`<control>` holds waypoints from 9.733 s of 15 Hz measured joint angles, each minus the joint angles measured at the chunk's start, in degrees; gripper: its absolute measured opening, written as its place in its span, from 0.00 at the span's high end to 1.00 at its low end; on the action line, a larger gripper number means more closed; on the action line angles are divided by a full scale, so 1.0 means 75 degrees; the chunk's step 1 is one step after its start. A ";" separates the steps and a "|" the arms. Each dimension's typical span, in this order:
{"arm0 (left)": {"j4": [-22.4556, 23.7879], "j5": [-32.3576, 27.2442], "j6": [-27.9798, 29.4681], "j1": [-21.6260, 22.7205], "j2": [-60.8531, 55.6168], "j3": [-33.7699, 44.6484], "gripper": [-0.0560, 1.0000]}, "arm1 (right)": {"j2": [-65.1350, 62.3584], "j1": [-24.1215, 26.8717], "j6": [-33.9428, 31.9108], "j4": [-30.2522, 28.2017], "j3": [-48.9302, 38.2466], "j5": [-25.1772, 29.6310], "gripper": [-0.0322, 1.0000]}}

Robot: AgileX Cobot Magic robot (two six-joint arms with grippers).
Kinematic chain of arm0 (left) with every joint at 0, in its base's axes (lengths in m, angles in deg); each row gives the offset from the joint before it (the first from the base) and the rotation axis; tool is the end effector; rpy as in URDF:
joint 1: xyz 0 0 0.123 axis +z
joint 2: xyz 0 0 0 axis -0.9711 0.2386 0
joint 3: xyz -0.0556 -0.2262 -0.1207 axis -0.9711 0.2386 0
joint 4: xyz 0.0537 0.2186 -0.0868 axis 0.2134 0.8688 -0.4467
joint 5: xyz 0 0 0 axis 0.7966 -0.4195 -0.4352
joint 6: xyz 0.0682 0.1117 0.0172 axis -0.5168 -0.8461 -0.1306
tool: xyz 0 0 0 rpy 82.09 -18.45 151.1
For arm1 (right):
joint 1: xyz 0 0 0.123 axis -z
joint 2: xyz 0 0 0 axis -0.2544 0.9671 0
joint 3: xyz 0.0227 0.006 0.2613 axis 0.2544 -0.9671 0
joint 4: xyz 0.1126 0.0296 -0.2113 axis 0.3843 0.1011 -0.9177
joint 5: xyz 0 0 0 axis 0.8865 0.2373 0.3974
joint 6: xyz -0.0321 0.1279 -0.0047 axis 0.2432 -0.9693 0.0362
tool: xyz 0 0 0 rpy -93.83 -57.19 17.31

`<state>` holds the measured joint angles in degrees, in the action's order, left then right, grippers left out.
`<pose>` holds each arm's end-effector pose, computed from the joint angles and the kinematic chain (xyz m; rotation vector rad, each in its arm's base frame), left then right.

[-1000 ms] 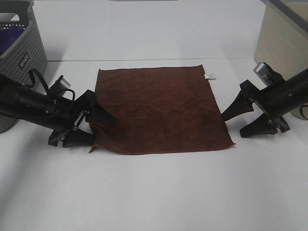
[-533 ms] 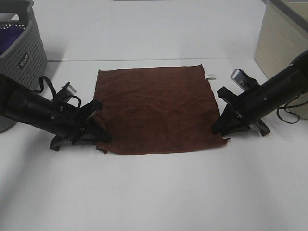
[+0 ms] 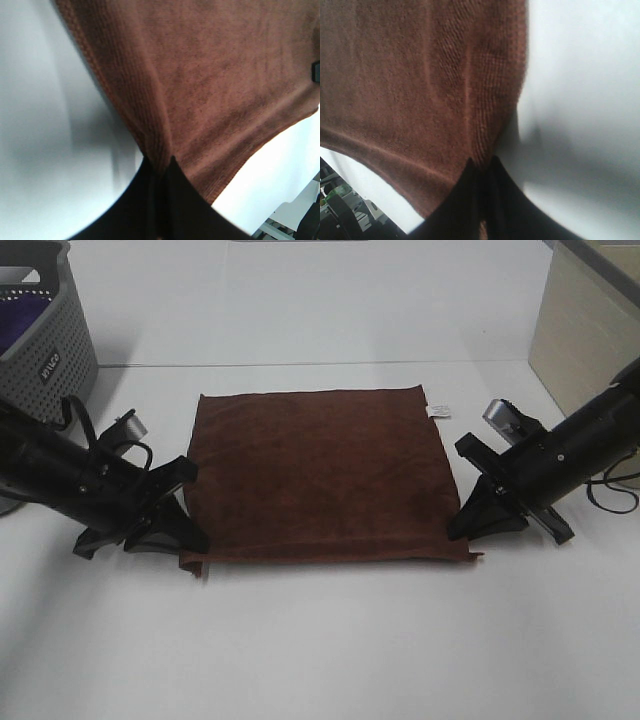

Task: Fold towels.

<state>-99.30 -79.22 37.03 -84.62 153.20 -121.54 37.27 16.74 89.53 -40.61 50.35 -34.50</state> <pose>0.3114 -0.1287 0.0437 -0.1281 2.8594 -1.0538 0.3319 0.0686 0.0328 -0.1246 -2.9018 -0.9827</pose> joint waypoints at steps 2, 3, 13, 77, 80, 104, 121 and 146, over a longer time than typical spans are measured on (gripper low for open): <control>0.0076 -0.0023 0.0160 0.0000 -0.0237 0.0657 0.95 | -0.0588 -0.0008 0.0000 0.0015 -0.0772 -0.0076 0.97; 0.0084 -0.0031 0.0199 0.0000 -0.0328 0.0985 0.95 | -0.0825 -0.0008 0.0000 0.0023 -0.1215 -0.0076 0.97; 0.1398 -0.0145 0.1757 0.0000 -0.0665 -0.0306 0.95 | -0.1230 -0.0008 -0.0153 -0.0069 0.0000 0.0099 0.97; 0.4049 -0.1482 0.6593 -0.1925 0.2490 -0.8121 0.86 | 0.1612 -0.0535 -0.2322 -0.2101 0.5646 0.1658 0.11; 0.3988 -0.0909 0.6868 -0.2086 0.2597 -0.8159 0.63 | 0.1612 -0.0535 -0.2322 -0.2093 0.5646 0.1658 0.11; 0.5737 -0.2162 0.5707 -0.0451 0.2116 -0.8258 0.39 | 0.2880 -0.1451 -0.0008 0.2941 0.5646 0.0252 0.14; 0.7945 -0.3759 0.6425 -0.0451 -0.1803 -0.7777 0.39 | -0.1925 -0.1238 -0.3033 -0.3338 0.5271 0.2101 0.15; 0.8136 -0.1925 0.5042 -0.0451 -1.3621 0.3170 0.38 | -1.4446 -0.1238 -0.3377 -0.5737 -0.4820 0.1024 0.15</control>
<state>-38.28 -93.66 74.84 -88.00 51.05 -97.76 -71.08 7.46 64.21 -83.64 14.20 -26.82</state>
